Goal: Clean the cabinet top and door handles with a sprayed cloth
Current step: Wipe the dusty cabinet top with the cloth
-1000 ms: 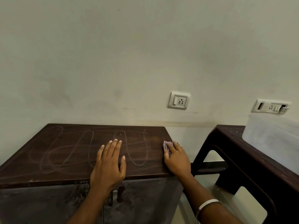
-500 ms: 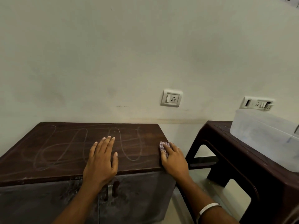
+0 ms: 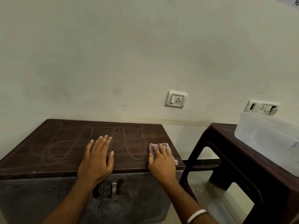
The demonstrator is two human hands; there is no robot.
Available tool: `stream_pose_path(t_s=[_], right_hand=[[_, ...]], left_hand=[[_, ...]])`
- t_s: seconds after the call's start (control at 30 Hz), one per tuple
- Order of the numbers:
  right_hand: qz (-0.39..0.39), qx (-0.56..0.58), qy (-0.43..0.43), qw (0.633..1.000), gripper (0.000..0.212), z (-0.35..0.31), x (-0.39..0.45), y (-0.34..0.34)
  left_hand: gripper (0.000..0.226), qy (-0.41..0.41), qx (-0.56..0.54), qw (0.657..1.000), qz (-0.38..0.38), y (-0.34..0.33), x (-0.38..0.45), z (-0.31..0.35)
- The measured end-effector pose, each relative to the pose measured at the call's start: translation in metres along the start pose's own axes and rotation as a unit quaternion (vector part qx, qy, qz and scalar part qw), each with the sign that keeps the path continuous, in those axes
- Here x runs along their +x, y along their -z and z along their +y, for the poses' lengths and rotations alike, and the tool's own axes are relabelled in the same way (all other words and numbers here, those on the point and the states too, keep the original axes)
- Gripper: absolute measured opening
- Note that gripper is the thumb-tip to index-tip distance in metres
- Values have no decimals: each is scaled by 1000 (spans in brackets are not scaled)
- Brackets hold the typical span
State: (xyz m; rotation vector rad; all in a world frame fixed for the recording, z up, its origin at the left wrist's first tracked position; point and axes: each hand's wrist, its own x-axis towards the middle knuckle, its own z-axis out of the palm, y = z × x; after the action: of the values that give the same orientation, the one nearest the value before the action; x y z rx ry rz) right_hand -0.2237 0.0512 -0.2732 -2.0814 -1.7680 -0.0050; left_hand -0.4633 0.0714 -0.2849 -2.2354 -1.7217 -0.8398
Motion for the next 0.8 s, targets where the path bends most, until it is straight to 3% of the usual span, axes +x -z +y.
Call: stream_pose_path(t_s=[0.13,0.27,0.53,0.8], right_hand=[[-4,19,42,999,58,-28,-2,-9],[5,19,67,998,53,-12,-3,10],[-5,-5,-1,1000,53,7,10,20],[-41,28,72,996,53,-37,19,0]], left_hand=[[63,8,-5,1000,-1,1,0,1],[64,9,-16,1000,4,1,0,0],[63,5,6,1000,-5,0,-1,2],[61,11,-2,1000,-1,-1,-1,3]])
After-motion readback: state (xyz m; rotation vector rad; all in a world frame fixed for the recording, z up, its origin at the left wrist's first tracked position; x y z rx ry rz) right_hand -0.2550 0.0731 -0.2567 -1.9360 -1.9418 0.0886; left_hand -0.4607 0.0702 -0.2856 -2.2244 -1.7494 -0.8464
